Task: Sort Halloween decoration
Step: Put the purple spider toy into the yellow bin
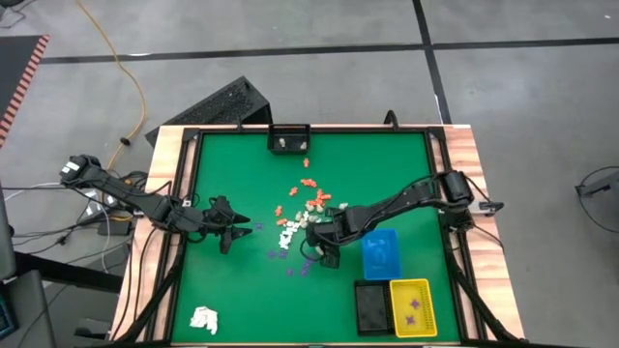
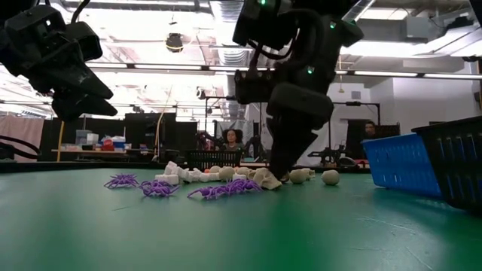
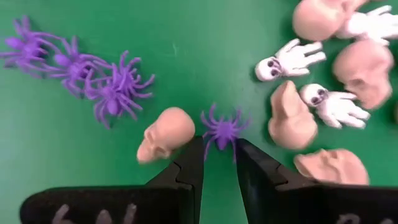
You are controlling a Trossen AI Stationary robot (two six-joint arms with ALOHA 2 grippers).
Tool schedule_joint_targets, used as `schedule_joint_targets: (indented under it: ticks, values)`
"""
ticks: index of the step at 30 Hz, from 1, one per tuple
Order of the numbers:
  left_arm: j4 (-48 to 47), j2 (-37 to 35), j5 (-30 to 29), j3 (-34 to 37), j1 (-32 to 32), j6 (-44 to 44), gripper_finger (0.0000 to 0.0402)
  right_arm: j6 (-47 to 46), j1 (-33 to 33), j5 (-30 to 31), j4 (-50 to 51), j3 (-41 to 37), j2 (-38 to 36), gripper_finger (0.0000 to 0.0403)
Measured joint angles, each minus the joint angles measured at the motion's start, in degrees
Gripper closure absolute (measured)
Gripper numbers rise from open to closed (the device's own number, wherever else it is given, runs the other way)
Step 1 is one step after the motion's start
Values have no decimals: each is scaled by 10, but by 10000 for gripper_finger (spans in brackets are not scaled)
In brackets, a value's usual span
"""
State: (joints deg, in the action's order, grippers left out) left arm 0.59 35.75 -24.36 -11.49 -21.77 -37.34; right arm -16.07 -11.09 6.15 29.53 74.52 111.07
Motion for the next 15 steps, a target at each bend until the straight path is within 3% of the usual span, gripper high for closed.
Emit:
schedule_joint_targets:
  ticks: [8, 15]
  values:
    - [-1, 0, 0, 0, 0, 0, 213, 1, 3, 0, -4, 2, 13, 312]
    - [-1, 0, -2, 0, 0, 0, 213, -12, 3, 14, -1, 1, 11, 380]
